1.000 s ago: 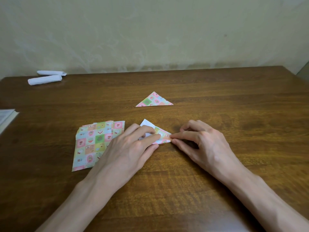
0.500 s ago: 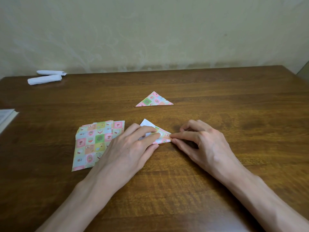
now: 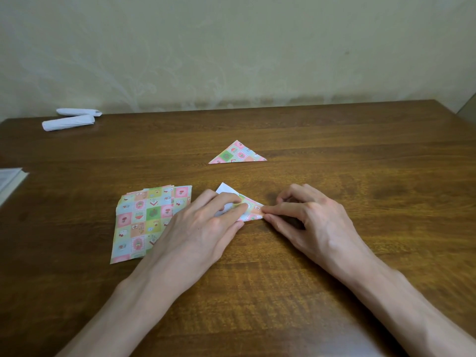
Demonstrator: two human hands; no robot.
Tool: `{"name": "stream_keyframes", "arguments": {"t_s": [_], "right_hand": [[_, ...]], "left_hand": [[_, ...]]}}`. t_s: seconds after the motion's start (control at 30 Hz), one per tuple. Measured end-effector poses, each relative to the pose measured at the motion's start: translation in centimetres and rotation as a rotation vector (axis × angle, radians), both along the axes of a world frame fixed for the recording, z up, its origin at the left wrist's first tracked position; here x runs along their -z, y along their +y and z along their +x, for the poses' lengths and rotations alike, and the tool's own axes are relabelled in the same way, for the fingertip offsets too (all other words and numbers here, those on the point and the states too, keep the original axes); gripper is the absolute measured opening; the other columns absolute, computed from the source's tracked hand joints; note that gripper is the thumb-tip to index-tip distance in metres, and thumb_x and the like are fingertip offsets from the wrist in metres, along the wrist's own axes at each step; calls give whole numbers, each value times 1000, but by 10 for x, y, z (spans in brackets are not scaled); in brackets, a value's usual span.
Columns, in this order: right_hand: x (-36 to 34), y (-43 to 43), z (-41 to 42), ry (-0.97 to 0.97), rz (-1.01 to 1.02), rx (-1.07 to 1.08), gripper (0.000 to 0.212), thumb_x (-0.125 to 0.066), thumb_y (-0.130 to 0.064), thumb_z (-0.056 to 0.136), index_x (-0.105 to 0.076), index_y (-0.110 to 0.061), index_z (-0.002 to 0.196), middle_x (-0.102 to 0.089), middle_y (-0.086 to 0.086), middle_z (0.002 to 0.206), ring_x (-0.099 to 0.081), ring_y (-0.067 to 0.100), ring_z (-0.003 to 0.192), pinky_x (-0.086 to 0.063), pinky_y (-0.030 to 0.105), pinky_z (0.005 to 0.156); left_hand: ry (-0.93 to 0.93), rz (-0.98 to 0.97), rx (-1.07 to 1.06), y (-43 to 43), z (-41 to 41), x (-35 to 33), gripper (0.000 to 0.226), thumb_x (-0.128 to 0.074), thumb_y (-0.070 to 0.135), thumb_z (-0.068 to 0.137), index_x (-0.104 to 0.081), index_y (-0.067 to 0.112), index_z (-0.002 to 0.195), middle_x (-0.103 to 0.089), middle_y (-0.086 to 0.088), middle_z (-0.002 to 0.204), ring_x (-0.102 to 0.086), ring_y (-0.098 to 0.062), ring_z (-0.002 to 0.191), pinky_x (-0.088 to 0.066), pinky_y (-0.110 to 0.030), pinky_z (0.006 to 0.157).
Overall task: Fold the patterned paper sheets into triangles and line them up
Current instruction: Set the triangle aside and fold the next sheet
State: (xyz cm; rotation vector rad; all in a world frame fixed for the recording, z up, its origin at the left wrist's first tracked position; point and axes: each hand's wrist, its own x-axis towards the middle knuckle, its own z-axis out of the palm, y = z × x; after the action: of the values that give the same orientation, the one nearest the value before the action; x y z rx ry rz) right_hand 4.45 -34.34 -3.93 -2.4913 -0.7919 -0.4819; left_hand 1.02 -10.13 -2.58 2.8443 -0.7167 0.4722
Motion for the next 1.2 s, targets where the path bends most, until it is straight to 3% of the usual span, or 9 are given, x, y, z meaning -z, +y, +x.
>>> {"name": "stream_keyframes", "arguments": {"t_s": [0.13,0.27,0.47,0.63,0.77,1.03,1.2], "right_hand": [[0,0,0,8,0,-1,25,-59,-46,99,-80,-36,109,-59,-15,99,-59,12,87,-55,36,61],[-7,-7,1,66,-29,-28,25,-60,-49,97,-79,-36,110,-63,-18,102,-62,9,92,-57,38,66],[-18,-30,10,175,-15,10,37,-59,-69,85,-76,-41,101,-67,-27,103,-66,0,98,-59,40,76],[-23,-29,9,233,-28,9,39,-62,-68,83,-74,-42,110,-65,-24,100,-63,1,91,-57,39,74],[-23,-27,7,222,-54,-30,38,-59,-65,87,-70,-49,120,-64,-27,110,-61,-1,104,-58,40,78],[-20,-26,5,144,-138,-51,36,-48,-62,95,-75,-47,113,-57,-24,108,-55,0,99,-57,37,65],[-21,-25,2,99,-164,-46,30,-52,-55,98,-77,-44,107,-58,-21,106,-57,4,94,-55,34,57]], "left_hand": [[-2,5,-3,-1,1,0,38,-40,40,104,-71,25,121,-61,12,126,-57,-14,104,-40,-21,68],[0,17,9,-1,2,-2,30,-52,35,103,-73,23,120,-63,11,124,-59,-15,102,-37,-21,67],[7,22,24,0,3,-2,31,-53,35,100,-74,23,121,-63,11,124,-60,-15,102,-45,-25,59],[11,33,23,0,2,-3,32,-52,36,100,-73,24,121,-62,11,126,-60,-16,103,-49,-27,57],[14,41,28,0,2,-3,32,-52,35,100,-73,24,122,-62,11,126,-60,-16,103,-48,-28,56],[1,39,34,-1,2,-3,33,-52,34,99,-72,22,122,-62,9,126,-60,-18,105,-56,-34,54],[13,41,36,0,1,-4,35,-51,34,99,-72,23,124,-63,10,125,-60,-16,105,-53,-29,60]]}}
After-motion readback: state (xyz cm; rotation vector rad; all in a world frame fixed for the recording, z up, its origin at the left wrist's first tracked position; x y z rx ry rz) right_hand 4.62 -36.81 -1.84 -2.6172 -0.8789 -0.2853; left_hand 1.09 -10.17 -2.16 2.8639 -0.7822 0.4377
